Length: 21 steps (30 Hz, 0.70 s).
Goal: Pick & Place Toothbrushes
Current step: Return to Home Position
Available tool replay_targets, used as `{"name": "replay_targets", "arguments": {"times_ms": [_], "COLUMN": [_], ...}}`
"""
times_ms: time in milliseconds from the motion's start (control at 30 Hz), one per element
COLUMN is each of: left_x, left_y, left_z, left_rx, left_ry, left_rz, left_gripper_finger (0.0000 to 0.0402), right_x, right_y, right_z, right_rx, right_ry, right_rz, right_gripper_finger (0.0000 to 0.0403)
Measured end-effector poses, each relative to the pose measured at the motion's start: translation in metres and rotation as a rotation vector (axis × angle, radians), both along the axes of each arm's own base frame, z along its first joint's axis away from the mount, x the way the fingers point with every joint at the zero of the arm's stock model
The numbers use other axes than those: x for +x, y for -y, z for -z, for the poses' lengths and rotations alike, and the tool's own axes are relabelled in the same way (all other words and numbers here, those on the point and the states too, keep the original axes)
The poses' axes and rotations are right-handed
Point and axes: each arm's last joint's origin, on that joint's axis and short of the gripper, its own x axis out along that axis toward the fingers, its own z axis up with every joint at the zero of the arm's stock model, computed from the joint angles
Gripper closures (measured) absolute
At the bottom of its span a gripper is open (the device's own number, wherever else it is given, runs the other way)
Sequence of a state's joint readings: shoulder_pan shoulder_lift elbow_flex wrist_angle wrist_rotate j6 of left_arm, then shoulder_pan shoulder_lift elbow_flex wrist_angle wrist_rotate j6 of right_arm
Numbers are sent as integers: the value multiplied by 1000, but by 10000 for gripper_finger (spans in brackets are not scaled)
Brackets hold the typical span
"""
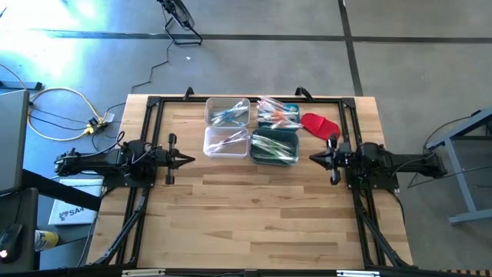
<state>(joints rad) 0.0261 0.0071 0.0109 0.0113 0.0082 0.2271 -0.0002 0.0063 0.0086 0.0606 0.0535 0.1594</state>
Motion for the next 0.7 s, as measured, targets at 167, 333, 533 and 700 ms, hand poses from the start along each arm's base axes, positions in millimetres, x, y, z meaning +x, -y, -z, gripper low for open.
{"name": "replay_targets", "arguments": {"times_ms": [167, 333, 533, 700], "left_x": [0, 0, 0, 0], "left_y": [0, 0, 0, 0], "left_z": [0, 0, 0, 0], "left_rx": [2, 3, 4, 4], "left_ry": [0, 0, 0, 0], "left_rz": [0, 0, 0, 0], "left_gripper_finger": [401, 401, 401, 401], "right_x": [1, 1, 1, 1], "right_y": [-2, -2, -2, -2], "right_z": [4, 5, 5, 5], "right_rx": [-92, -118, -112, -113], "right_ry": [-45, -51, -53, -48], "right_rz": [-57, -55, -56, -55], "right_gripper_finger": [399, 398, 398, 398]}}
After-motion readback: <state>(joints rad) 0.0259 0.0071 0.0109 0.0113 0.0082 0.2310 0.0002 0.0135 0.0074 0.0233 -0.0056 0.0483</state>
